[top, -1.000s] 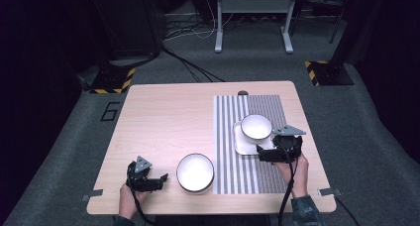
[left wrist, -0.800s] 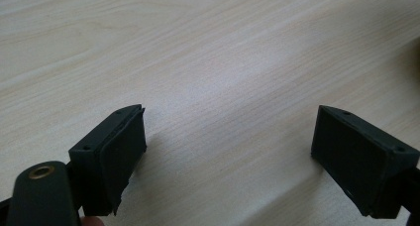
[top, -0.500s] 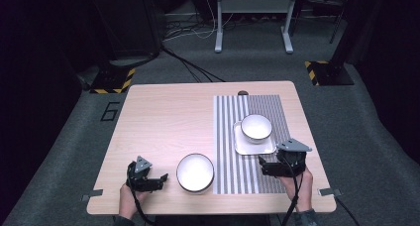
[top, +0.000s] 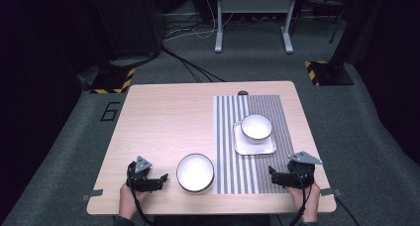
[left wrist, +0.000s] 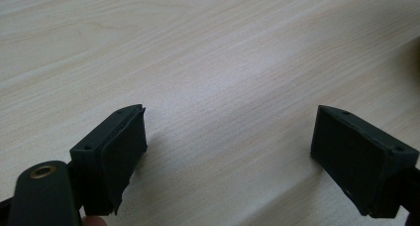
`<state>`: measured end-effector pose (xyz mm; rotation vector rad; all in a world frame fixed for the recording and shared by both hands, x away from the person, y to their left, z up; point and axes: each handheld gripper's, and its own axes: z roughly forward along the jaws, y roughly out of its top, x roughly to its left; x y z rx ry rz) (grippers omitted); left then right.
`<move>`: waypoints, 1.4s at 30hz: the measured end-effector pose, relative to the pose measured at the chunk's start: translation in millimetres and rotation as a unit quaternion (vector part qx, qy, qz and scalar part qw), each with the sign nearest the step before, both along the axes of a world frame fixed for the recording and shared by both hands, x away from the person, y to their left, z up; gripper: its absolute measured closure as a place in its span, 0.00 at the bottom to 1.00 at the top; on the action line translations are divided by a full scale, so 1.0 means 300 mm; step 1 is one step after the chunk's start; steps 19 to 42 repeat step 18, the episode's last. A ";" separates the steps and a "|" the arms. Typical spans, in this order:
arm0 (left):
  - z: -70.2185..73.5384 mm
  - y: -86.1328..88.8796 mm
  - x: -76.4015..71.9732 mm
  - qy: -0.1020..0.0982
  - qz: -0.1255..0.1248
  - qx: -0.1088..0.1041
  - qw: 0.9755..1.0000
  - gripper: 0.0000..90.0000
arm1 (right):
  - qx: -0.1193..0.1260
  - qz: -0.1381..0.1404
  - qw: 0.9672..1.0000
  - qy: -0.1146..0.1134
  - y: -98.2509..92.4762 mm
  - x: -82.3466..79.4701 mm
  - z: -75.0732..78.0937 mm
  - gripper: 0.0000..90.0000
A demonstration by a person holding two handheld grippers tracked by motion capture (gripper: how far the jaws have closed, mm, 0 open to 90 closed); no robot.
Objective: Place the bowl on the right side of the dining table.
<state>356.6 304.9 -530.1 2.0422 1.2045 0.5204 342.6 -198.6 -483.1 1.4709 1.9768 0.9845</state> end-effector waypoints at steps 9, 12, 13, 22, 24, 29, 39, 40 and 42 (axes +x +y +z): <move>0.000 0.000 0.001 0.000 0.001 0.001 1.000 0.15 | -0.014 -0.023 0.999 0.030 -0.044 0.022 -0.099 0.02; 0.000 0.000 0.002 0.000 0.000 0.001 1.000 0.15 | -0.021 -0.021 0.999 0.042 -0.046 0.029 -0.127 0.02; 0.000 -0.001 0.003 -0.001 0.000 0.001 1.000 0.15 | -0.019 -0.016 0.998 0.050 -0.048 0.033 -0.146 0.01; 0.000 -0.003 0.006 -0.001 0.001 0.001 1.000 0.15 | -0.038 -0.021 0.998 0.034 -0.030 0.028 -0.154 0.00; 0.000 -0.003 0.006 -0.001 0.001 0.001 1.000 0.15 | -0.038 -0.021 0.998 0.034 -0.030 0.028 -0.154 0.00; 0.000 -0.003 0.006 -0.001 0.001 0.001 1.000 0.15 | -0.038 -0.021 0.998 0.034 -0.030 0.028 -0.154 0.00; 0.000 -0.003 0.006 -0.001 0.001 0.001 1.000 0.15 | -0.038 -0.021 0.998 0.034 -0.030 0.028 -0.154 0.00; 0.000 -0.003 0.006 -0.001 0.001 0.001 1.000 0.15 | -0.038 -0.021 0.998 0.034 -0.030 0.028 -0.154 0.00; 0.000 -0.003 0.006 -0.001 0.001 0.001 1.000 0.15 | -0.038 -0.021 0.998 0.034 -0.030 0.028 -0.154 0.00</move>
